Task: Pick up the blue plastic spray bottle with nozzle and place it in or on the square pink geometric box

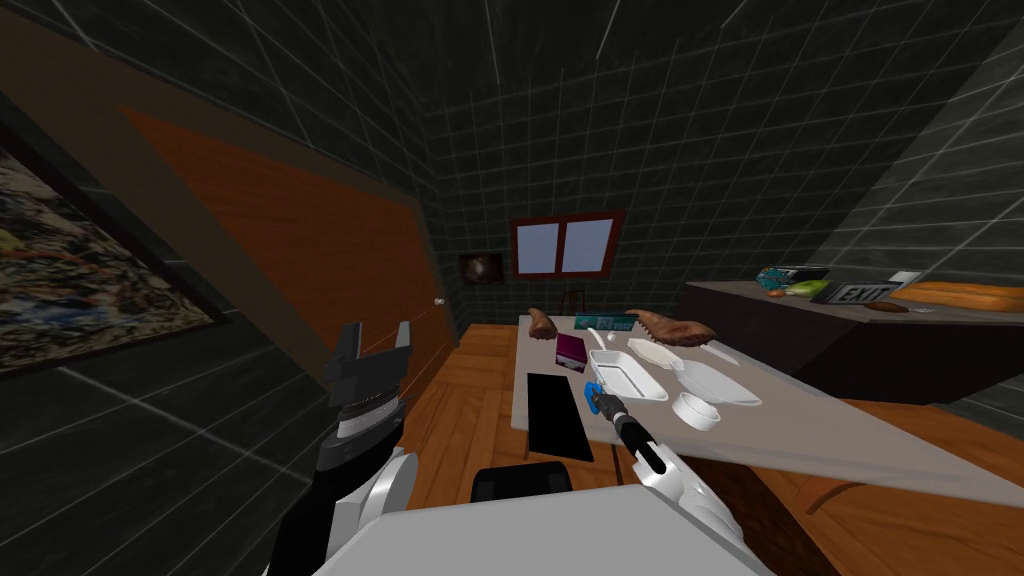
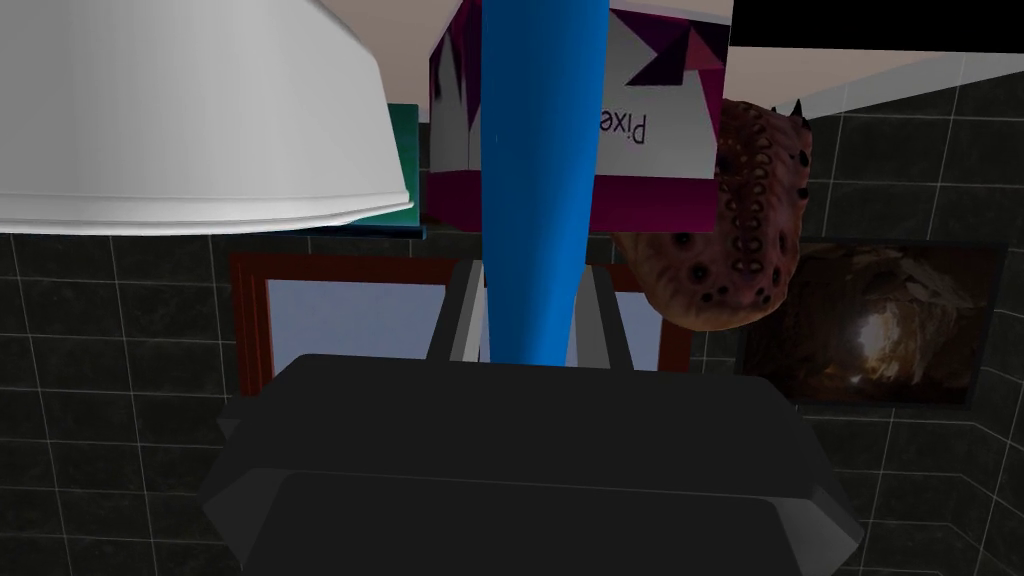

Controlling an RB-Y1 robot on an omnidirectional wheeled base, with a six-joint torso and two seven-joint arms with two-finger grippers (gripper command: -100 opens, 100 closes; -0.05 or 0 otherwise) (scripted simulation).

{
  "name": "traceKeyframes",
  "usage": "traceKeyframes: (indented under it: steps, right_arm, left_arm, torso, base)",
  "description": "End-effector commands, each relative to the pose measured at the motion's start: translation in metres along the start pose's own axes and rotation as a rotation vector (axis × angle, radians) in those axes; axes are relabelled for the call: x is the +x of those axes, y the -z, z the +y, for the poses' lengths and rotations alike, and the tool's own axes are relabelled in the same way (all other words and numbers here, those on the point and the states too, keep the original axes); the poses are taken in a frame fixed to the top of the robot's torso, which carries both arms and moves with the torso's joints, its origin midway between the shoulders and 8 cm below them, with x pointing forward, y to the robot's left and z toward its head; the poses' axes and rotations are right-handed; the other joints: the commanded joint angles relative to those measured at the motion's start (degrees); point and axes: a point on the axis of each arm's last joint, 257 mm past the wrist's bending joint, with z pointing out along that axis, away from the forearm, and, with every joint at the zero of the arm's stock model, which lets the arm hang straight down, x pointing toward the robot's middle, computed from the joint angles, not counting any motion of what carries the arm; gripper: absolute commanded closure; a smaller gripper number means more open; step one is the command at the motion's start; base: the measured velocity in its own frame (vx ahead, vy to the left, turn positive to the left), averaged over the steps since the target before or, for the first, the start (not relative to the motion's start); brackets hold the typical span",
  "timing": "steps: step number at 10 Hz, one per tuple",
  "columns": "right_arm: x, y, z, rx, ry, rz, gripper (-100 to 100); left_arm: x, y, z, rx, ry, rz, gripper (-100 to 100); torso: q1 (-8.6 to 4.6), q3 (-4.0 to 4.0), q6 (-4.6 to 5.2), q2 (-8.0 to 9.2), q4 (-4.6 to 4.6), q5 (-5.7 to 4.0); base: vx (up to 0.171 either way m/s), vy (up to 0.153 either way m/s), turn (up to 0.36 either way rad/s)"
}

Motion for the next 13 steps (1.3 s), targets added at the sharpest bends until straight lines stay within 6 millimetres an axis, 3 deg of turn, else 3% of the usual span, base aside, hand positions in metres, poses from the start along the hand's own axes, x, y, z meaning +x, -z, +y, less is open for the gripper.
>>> traceKeyframes:
  steps: [1,3,4,5,7,8,9,13]
  right_arm:
    - [-0.004,-0.003,-0.005,0.006,-0.002,0.003,100]
    - [-0.009,-0.005,-0.007,0.006,0.001,-0.004,100]
    - [-0.009,-0.005,-0.007,0.007,-0.001,-0.002,0]
    - [-0.041,-0.017,-0.013,0.016,-0.025,-0.052,100]
    - [-0.041,-0.017,-0.013,0.016,-0.025,-0.052,100]
    - [-0.056,-0.023,-0.016,0.020,-0.035,-0.076,100]
    - [-0.056,-0.023,-0.016,0.020,-0.035,-0.076,100]
    - [-0.136,-0.046,-0.030,0.039,-0.091,-0.195,100]
  left_arm:
    - [0.000,0.000,0.000,0.000,0.000,0.000,0]
    - [0.000,0.000,0.000,0.000,0.000,0.000,0]
    - [0.000,0.000,0.000,0.000,0.000,0.000,0]
    - [0.000,0.000,0.000,0.000,0.000,0.000,0]
    - [0.000,0.000,0.000,0.000,0.000,0.000,0]
    - [0.000,0.000,0.000,0.000,0.000,0.000,0]
    - [0.000,0.000,0.000,0.000,0.000,0.000,0]
    - [0.000,0.000,0.000,0.000,0.000,0.000,0]
  torso:
    - [0.00,0.00,0.00,0.00,0.00,0.00]
    - [0.20,0.23,0.00,0.53,-0.02,-0.08]
    - [0.10,0.16,0.02,0.36,-0.02,-0.08]
    - [0.01,0.04,0.00,0.14,-0.06,-0.10]
    - [-0.03,0.06,-0.05,0.13,0.00,-0.08]
    - [-0.06,0.00,0.00,0.06,-0.05,-0.10]
    - [-0.05,0.01,-0.01,0.05,-0.03,-0.08]
    - [-0.09,0.09,-0.05,0.14,0.04,-0.11]
  base:
    - [-0.090,0.038,0.057]
    - [-0.128,0.048,0.037]
    - [-0.014,0.006,-0.005]
    - [-0.049,-0.002,0.057]
    - [-0.034,-0.005,0.034]
    - [-0.017,0.000,0.026]
    - [-0.015,-0.005,0.017]
    - [-0.039,-0.012,0.074]
